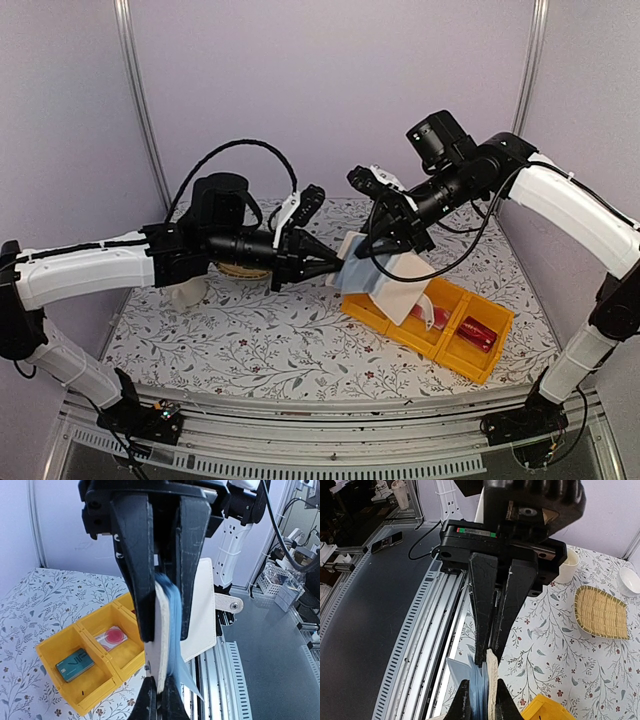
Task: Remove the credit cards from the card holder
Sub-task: Pass from the right arm to the left
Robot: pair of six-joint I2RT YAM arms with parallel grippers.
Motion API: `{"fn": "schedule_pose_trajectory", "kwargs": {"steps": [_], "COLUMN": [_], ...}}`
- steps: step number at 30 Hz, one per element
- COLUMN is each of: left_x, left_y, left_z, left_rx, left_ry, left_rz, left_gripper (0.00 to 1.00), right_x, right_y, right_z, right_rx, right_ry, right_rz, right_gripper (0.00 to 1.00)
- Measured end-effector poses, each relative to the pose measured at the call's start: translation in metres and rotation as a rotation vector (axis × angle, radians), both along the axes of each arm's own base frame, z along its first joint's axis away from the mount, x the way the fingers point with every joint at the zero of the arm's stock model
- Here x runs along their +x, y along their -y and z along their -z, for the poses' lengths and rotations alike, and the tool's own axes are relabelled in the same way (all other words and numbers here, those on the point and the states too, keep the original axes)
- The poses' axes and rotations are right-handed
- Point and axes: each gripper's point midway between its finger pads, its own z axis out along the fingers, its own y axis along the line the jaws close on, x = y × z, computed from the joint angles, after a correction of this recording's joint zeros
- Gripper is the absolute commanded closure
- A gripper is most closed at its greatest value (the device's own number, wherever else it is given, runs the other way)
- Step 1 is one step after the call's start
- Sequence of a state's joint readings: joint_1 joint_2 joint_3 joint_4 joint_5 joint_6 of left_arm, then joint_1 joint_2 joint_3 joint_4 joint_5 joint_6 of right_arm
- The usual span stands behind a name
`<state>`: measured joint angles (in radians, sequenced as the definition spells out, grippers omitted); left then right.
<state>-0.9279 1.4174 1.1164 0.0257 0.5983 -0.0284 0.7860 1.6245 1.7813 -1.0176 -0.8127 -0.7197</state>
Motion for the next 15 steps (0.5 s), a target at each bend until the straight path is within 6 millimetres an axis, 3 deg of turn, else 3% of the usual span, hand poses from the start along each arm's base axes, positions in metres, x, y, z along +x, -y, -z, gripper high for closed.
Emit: {"fn": "schedule_pose_trajectory", "kwargs": {"steps": [3, 4, 6, 8, 11, 15], "left_x": [0.003, 0.006, 0.014, 0.021, 0.031, 0.051], "left_y": [-0.003, -0.005, -0.011, -0.016, -0.023, -0.046], "left_z": [0.002, 0.003, 0.008, 0.016, 0.031, 0.058], "left_rx": [-0.018, -0.023, -0.013, 0.002, 0.031, 0.105], "left_ry": [-0.008, -0.009, -0.014, -0.024, -0.042, -0.077], "left_rz": [-0.035, -0.06, -0.129, -0.194, -0.302, -0.492], "left_gripper": [1.0, 1.0, 1.0, 1.0, 1.0, 1.0], "right_x": [0.004, 0.007, 0.014, 0.023, 0.041, 0.068], "right_y": [-0.002, -0.004, -0.009, -0.015, -0.028, -0.032], "right_z": [0.003, 0.005, 0.011, 0.02, 0.036, 0.054], "right_rx": [0.0, 0.006, 0.028, 0.059, 0.114, 0.152], "right_ry": [0.012, 0.022, 0.046, 0.074, 0.117, 0.116], "right_rz": [0.008, 0.013, 0.031, 0.057, 0.12, 0.249], "right_gripper": [0.98, 0.93, 0.54, 0.26, 0.0, 0.01]}}
